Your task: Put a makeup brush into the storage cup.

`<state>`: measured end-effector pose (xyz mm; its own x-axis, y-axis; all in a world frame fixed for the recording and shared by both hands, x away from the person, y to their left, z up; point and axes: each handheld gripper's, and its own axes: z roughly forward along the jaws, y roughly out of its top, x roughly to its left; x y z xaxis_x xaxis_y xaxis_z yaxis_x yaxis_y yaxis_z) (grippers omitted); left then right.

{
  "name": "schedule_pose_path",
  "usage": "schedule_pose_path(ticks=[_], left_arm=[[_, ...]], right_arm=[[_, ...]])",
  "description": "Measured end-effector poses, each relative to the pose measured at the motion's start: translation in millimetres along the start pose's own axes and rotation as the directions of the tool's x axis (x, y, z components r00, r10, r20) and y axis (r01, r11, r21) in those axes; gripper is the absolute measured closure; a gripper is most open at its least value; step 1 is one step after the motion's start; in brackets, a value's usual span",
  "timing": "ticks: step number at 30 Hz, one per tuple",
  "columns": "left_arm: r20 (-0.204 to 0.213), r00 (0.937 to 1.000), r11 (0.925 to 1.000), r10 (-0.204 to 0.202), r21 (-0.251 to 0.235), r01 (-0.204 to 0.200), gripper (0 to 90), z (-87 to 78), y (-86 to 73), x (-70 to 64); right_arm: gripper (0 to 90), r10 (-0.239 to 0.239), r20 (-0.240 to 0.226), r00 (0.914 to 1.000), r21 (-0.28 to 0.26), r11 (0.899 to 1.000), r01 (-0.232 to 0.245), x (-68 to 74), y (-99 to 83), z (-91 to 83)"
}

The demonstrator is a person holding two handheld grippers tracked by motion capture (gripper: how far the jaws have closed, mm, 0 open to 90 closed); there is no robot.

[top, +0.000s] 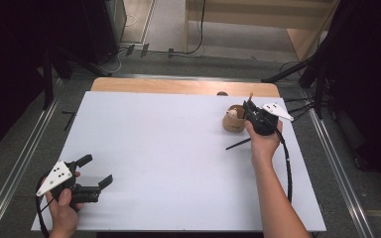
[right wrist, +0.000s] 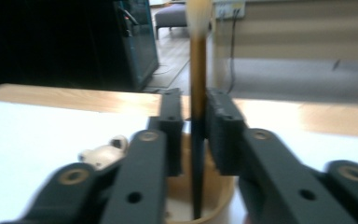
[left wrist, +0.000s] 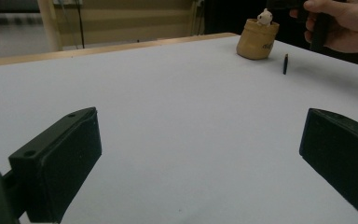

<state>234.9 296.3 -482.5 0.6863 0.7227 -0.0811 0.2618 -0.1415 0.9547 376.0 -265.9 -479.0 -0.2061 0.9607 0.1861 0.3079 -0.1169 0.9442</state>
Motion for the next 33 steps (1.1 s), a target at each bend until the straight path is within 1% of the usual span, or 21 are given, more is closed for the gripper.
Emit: schedule_pose_path(ticks=[1, 2, 3, 4, 5, 6, 8, 10, 11, 13, 14, 16, 17, 18, 19, 20, 25, 29, 31, 33], left_arm=[[-0.001, 1.0, 1.0, 0.001, 0.0, -0.001, 0.0, -0.5, -0.1, 0.3], [-0.003, 1.0, 1.0, 0.002, -0.001, -0.002, 0.0, -1.3, -0.2, 0.4], [-0.003, 1.0, 1.0, 0.0, -0.004, 0.0, 0.0, -2.1, -0.3, 0.8], [-0.006, 1.0, 1.0, -0.002, -0.008, 0.002, 0.0, -2.6, -0.2, 0.9], [-0.006, 1.0, 0.9999, -0.005, -0.011, 0.004, 0.0, -3.4, 0.0, 1.3], [-0.007, 1.0, 0.9999, -0.004, -0.011, 0.004, 0.0, -3.6, 0.2, 1.5], [-0.008, 1.0, 0.9999, -0.003, -0.012, 0.003, 0.0, -3.7, 0.5, 1.7], [-0.009, 1.0, 0.9999, -0.003, -0.011, 0.002, 0.0, -2.8, 0.5, 1.3], [-0.008, 1.0, 0.9999, -0.004, -0.012, 0.004, 0.0, -2.3, 0.4, 1.2], [-0.006, 1.0, 0.9999, -0.005, -0.012, 0.005, 0.0, -1.4, 0.4, 1.1], [-0.005, 1.0, 0.9999, -0.003, -0.011, 0.003, 0.0, -1.1, 0.5, 1.1], [-0.003, 1.0, 0.9999, 0.0, -0.01, -0.001, 0.0, -0.6, 0.9, 0.9], [-0.003, 1.0, 1.0, 0.0, -0.009, 0.0, 0.0, -0.3, 1.0, 0.7], [-0.002, 1.0, 0.9999, -0.001, -0.01, 0.001, 0.0, 0.0, 1.1, 0.5], [0.0, 1.0, 0.9999, -0.001, -0.012, 0.001, 0.0, 0.5, 1.3, 0.3], [0.001, 1.0, 0.9999, 0.0, -0.012, 0.0, 0.0, 0.8, 1.6, 0.1], [0.003, 1.0, 0.9999, 0.001, -0.012, -0.001, 0.0, 2.5, 2.4, -0.9], [0.005, 1.0, 0.9999, 0.001, -0.015, -0.001, 0.0, 3.3, 2.7, -1.6], [0.004, 1.0, 0.9999, 0.001, -0.013, -0.001, 0.0, 3.2, 2.8, -1.8], [0.003, 1.0, 0.9999, 0.0, -0.013, 0.0, 0.0, 3.1, 2.8, -1.7]], right_arm=[[67.8, 0.032, -0.008, 0.9995, -0.002, 0.999, -0.032, 0.4, 0.4, -0.9], [62.9, 0.033, -0.01, 0.9994, 0.002, 0.999, -0.033, 0.8, 0.9, -2.1], [56.1, 0.033, -0.004, 0.9994, 0.012, 0.999, -0.033, 2.1, 1.7, -3.5], [50.0, 0.023, 0.01, 0.9997, 0.013, 1.0, -0.023, 3.9, 2.1, -5.3], [46.8, 0.011, 0.017, 0.9998, 0.01, 1.0, -0.011, 4.6, 2.1, -6.9], [42.7, 0.009, 0.016, 0.9998, 0.01, 1.0, -0.009, 5.1, 2.4, -9.9], [37.6, 0.028, 0.001, 0.9996, 0.021, 0.999, -0.028, 4.3, 2.8, -15.2], [30.5, 0.037, -0.034, 0.9987, 0.002, 0.999, -0.037, 1.9, 1.2, -22.6], [27.6, 0.035, -0.04, 0.9986, -0.007, 0.999, -0.035, 0.9, 0.0, -27.8], [14.7, 0.033, -0.037, 0.9988, 0.009, 0.999, -0.033, 0.4, -2.3, -34.8], [13.2, 0.023, -0.041, 0.9989, 0.018, 1.0, -0.023, -0.1, -3.8, -38.4], [12.9, -0.001, -0.026, 0.9997, 0.017, 1.0, 0.002, 0.0, -8.4, -49.6], [11.0, -0.009, -0.023, 0.9997, 0.022, 1.0, 0.01, -0.2, -9.7, -53.1], [6.4, -0.012, -0.02, 0.9997, 0.028, 1.0, 0.012, -0.5, -11.3, -57.5], [2.1, -0.012, -0.029, 0.9995, 0.032, 0.999, 0.013, -1.7, -12.7, -62.0], [0.1, -0.009, -0.041, 0.9991, 0.035, 0.999, 0.01, -3.6, -14.5, -67.3], [0.0, -0.015, -0.045, 0.9989, 0.029, 0.999, 0.016, -8.0, -21.7, -88.3], [0.0, -0.036, -0.055, 0.9978, 0.026, 0.999, 0.037, -9.8, -27.6, -104.1], [0.0, -0.039, -0.067, 0.997, 0.028, 0.999, 0.041, -9.6, -31.2, -111.6], [0.0, -0.055, -0.075, 0.9957, 0.028, 0.998, 0.057, -9.1, -34.5, -118.5]])
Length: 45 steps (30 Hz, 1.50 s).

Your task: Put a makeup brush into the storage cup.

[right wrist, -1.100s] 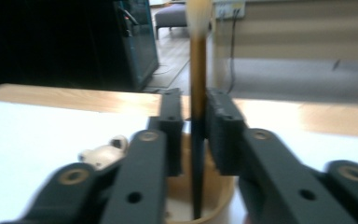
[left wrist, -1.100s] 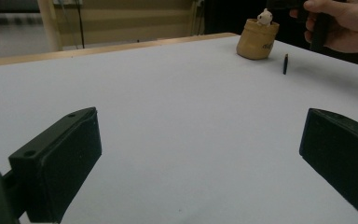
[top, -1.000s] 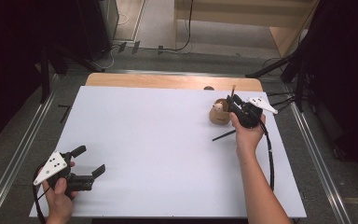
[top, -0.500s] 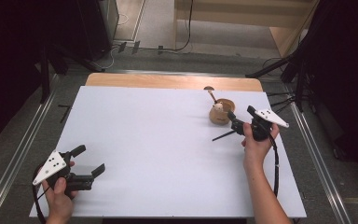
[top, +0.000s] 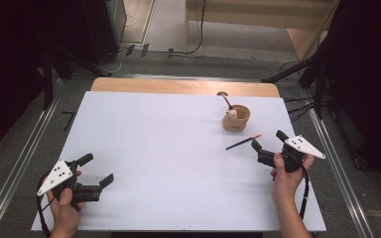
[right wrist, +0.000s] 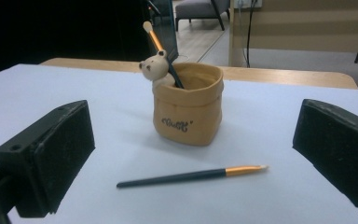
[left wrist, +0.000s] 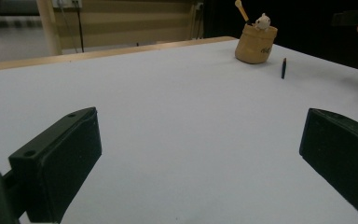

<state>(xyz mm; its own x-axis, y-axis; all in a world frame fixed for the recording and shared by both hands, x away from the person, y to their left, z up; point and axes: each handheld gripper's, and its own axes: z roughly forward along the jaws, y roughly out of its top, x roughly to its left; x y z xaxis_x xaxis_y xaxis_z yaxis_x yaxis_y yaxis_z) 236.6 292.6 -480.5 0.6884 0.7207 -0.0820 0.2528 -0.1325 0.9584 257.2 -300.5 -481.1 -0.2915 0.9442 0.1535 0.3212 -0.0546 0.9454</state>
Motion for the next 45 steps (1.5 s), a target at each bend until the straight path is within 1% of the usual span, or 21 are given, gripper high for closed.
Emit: schedule_pose_path(ticks=[4, 7, 8, 13, 22, 23, 25, 28, 29, 36, 42, 45], left_arm=[[0.0, 1.0, 1.0, 0.001, 0.0, -0.001, 0.0, -0.3, -0.1, 0.3], [0.001, 1.0, 1.0, 0.004, 0.002, -0.004, 0.0, -0.6, 0.0, 0.2], [0.001, 1.0, 1.0, 0.004, 0.002, -0.004, 0.0, -0.7, 0.1, 0.3], [-0.001, 1.0, 1.0, 0.005, -0.003, -0.005, 0.0, -1.8, 1.1, -0.2], [0.0, 1.0, 0.9999, 0.008, -0.006, -0.008, 0.0, -3.5, 1.8, 0.1], [-0.001, 1.0, 0.9999, 0.01, -0.006, -0.01, 0.0, -3.7, 2.1, 0.1], [-0.002, 0.9999, 0.9999, 0.01, -0.007, -0.01, 0.0, -3.9, 2.2, 0.1], [-0.001, 1.0, 0.9999, 0.01, -0.01, -0.01, 0.0, -4.3, 2.4, -0.2], [-0.001, 1.0, 0.9999, 0.01, -0.011, -0.01, 0.0, -4.4, 2.5, -0.3], [-0.003, 0.9999, 0.9998, 0.01, -0.014, -0.01, 0.0, -6.0, 3.4, -0.4], [-0.004, 0.9999, 0.9998, 0.01, -0.016, -0.01, 0.0, -6.6, 3.6, -0.8], [-0.003, 0.9999, 0.9998, 0.01, -0.018, -0.01, 0.0, -6.6, 3.8, -1.0]], right_arm=[[0.0, -0.019, -0.007, 0.9998, -0.004, 1.0, 0.019, 2.5, -6.9, -14.3], [0.0, -0.018, -0.014, 0.9997, -0.008, 1.0, 0.018, 3.6, -10.6, -22.9], [0.0, -0.025, -0.012, 0.9996, -0.006, 1.0, 0.024, 3.9, -11.8, -26.0], [0.0, -0.028, -0.013, 0.9995, -0.006, 1.0, 0.028, 6.6, -17.8, -37.7], [0.0, -0.041, 0.003, 0.9991, 0.012, 0.999, 0.041, 4.8, -28.6, -54.0], [0.0, -0.036, 0.007, 0.9993, 0.016, 0.999, 0.036, 4.9, -29.8, -55.8], [0.0, -0.042, 0.008, 0.9991, 0.014, 0.999, 0.042, 3.5, -32.2, -59.5], [0.0, -0.036, 0.013, 0.9993, 0.016, 0.999, 0.035, 2.9, -34.9, -64.4], [0.0, -0.043, 0.015, 0.999, 0.016, 0.999, 0.042, 2.3, -36.0, -66.2], [0.0, -0.03, 0.017, 0.9994, 0.021, 0.999, 0.03, 0.5, -41.1, -76.9], [0.0, -0.036, 0.024, 0.999, 0.019, 0.999, 0.036, -1.4, -45.3, -88.0], [0.0, -0.041, 0.026, 0.9988, 0.026, 0.999, 0.04, -2.2, -48.2, -91.5]])
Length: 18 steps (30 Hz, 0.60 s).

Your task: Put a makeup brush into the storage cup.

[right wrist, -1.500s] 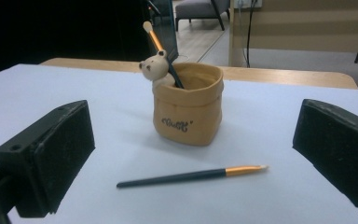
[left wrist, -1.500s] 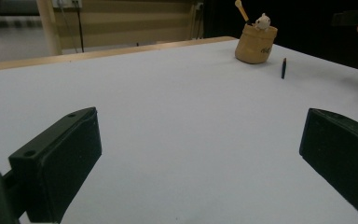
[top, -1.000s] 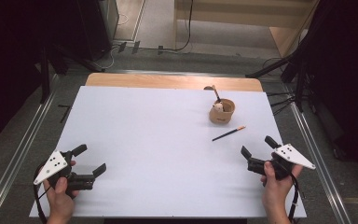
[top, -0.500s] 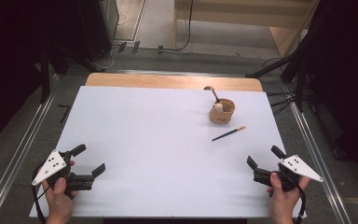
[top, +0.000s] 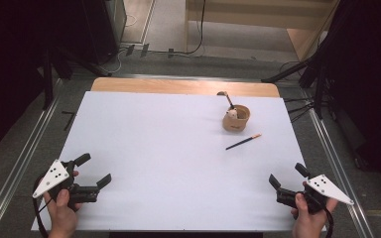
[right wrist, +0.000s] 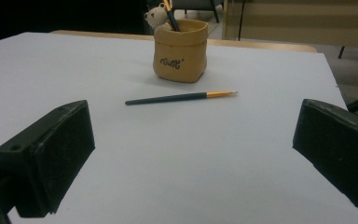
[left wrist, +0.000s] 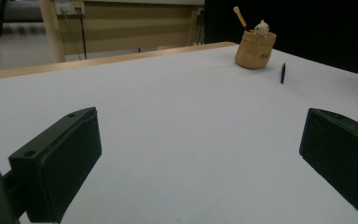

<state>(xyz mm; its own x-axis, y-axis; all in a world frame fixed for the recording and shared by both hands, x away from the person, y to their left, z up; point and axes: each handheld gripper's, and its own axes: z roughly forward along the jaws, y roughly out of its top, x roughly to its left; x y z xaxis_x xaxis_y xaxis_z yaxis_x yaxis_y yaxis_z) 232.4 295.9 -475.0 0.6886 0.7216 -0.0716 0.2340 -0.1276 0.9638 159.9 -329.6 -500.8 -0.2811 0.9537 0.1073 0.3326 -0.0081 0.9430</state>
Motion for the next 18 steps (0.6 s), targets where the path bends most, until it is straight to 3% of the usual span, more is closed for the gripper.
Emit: schedule_pose_path(ticks=[9, 18], left_arm=[[0.0, 1.0, 1.0, 0.003, 0.003, -0.003, 0.0, 0.9, 0.6, -1.2], [0.005, 1.0, 1.0, 0.004, 0.007, -0.004, 0.0, 2.4, -0.3, -2.3]], right_arm=[[0.0, 0.009, 0.008, 0.9999, -0.003, 1.0, -0.009, -2.3, -2.4, -8.7], [0.0, -0.031, -0.02, 0.9993, 0.015, 0.999, 0.031, 5.5, 16.8, -0.5]])
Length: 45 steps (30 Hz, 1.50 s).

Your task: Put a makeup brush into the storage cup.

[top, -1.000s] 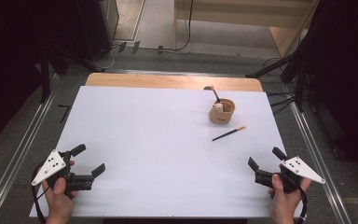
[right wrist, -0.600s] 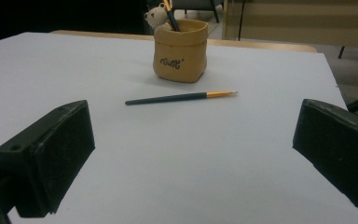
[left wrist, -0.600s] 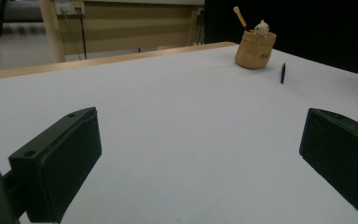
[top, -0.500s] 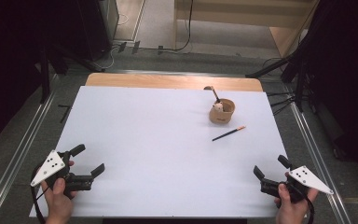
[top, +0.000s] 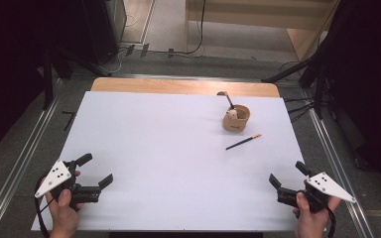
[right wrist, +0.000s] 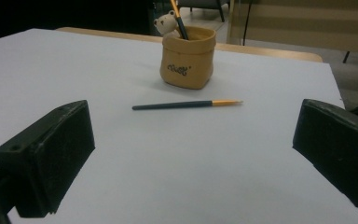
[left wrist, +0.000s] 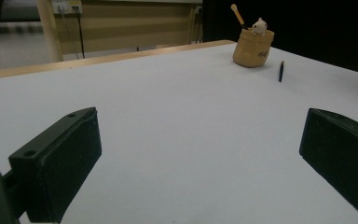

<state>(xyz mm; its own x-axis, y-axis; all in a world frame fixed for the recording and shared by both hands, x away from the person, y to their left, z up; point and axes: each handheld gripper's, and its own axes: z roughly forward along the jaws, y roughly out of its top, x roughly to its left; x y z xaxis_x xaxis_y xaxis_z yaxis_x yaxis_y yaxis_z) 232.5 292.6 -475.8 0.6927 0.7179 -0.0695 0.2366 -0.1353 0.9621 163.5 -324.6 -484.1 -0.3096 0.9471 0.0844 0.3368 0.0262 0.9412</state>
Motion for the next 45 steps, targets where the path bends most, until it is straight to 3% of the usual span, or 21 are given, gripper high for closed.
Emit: schedule_pose_path(ticks=[9, 16, 22, 29, 35, 45], left_arm=[[0.006, 1.0, 1.0, 0.003, 0.003, -0.003, 0.0, 4.0, 0.8, -0.4], [0.01, 1.0, 1.0, 0.002, 0.002, -0.002, 0.0, 5.2, 0.8, -0.7], [0.008, 1.0, 1.0, -0.003, 0.001, 0.003, 0.0, 4.7, 0.7, 0.0], [0.012, 0.9999, 1.0, -0.001, 0.003, 0.001, 0.0, 4.9, 0.6, -0.7], [0.01, 0.9999, 1.0, -0.004, 0.004, 0.004, 0.0, 4.7, 0.3, -0.1], [0.012, 0.9999, 1.0, -0.007, 0.001, 0.007, 0.0, 4.6, 0.0, 0.8]], right_arm=[[0.0, -0.026, -0.023, 0.9994, 0.072, 0.997, 0.028, 0.2, 25.7, 27.0], [0.0, -0.083, -0.04, 0.9957, 0.144, 0.986, 0.088, -1.7, 53.2, 54.6], [0.0, -0.081, -0.048, 0.9955, 0.195, 0.977, 0.089, -11.0, 69.5, 78.0], [0.0, -0.111, -0.097, 0.9891, 0.293, 0.947, 0.135, -18.0, 85.1, 109.8], [0.0, -0.132, -0.138, 0.9817, 0.388, 0.905, 0.176, -19.2, 88.8, 137.8], [0.0, -0.12, -0.182, 0.976, 0.441, 0.877, 0.19, -21.9, 94.0, 161.4]])
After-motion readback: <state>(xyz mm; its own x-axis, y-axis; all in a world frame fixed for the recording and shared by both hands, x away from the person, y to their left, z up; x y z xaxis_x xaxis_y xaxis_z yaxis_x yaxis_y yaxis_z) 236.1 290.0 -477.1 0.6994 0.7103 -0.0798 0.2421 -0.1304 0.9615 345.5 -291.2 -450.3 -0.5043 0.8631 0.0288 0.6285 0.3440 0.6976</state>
